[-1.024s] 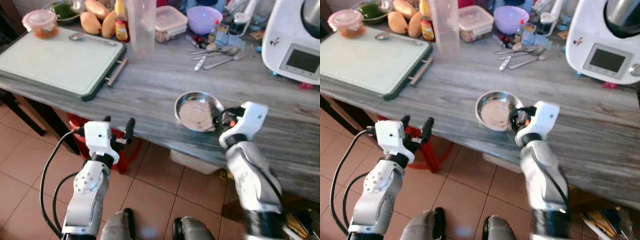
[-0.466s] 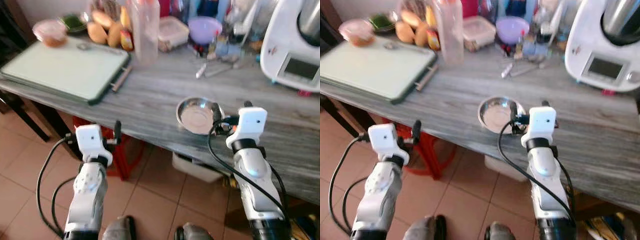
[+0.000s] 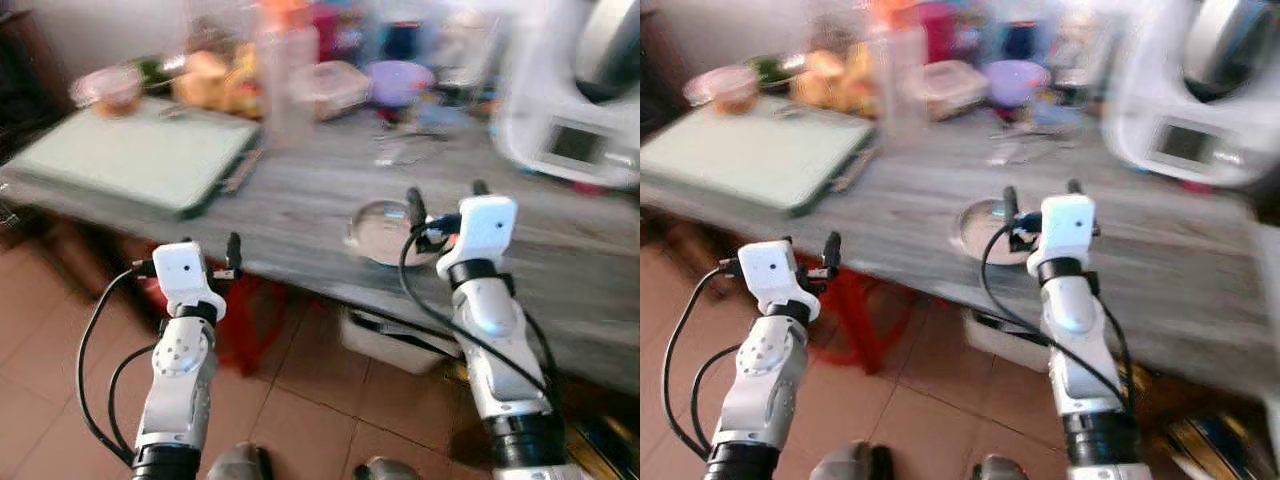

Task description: Setting the table

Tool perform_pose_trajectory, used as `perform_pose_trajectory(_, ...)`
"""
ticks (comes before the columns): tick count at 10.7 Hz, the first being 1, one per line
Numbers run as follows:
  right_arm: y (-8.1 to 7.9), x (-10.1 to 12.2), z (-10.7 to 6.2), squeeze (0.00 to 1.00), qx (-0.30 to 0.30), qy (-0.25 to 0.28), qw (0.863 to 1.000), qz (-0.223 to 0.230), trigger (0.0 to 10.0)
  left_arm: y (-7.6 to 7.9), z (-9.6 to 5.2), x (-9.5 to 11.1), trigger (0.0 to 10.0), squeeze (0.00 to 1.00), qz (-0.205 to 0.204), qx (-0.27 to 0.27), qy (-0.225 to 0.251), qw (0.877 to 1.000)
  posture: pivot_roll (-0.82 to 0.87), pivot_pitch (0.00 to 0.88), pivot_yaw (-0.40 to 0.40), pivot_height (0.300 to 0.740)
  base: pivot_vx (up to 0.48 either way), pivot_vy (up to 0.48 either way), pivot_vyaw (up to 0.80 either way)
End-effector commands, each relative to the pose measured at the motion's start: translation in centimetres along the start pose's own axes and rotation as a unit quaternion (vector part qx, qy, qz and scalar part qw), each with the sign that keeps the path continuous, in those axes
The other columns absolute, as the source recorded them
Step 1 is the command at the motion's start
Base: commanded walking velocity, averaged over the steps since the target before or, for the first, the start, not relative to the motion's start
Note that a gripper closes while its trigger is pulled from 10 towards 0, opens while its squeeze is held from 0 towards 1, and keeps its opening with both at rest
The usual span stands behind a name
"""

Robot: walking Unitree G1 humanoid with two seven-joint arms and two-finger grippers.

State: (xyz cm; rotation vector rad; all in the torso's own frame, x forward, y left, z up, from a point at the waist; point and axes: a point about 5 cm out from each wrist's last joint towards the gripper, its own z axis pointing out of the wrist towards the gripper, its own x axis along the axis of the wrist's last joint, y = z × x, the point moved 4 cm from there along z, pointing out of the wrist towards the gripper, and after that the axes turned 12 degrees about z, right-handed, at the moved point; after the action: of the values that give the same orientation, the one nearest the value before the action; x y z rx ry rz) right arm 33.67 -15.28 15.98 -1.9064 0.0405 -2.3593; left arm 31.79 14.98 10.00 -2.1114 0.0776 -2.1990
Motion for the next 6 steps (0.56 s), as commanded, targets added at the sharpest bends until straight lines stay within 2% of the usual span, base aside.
perform_pose_trajectory(1,0.07,-0.25,-0.37,0.0,0.003,-0.001,1.0,0.0,10.0,0.55,0.14,0.22,10.0,0.0,0.0,-0.008,0.005,1.0,-0.04,0.029,0.004,0.74,0.0,0.0,-0.8)
perform_pose_trajectory(3,-0.12,-0.41,-0.66,0.0,0.008,-0.004,1.0,0.003,10.0,0.74,0.26,0.73,10.0,0.0,-0.002,-0.013,0.012,1.0,-0.05,0.063,0.018,0.74,-0.246,0.0,-0.6)
perform_pose_trajectory(6,0.48,-0.58,-1.31,0.0,0.002,-0.009,1.0,-0.003,10.0,0.56,-0.4,0.5,10.0,0.0,0.0,-0.012,0.006,1.0,-0.05,0.084,0.006,0.74,-0.247,0.0,0.0)
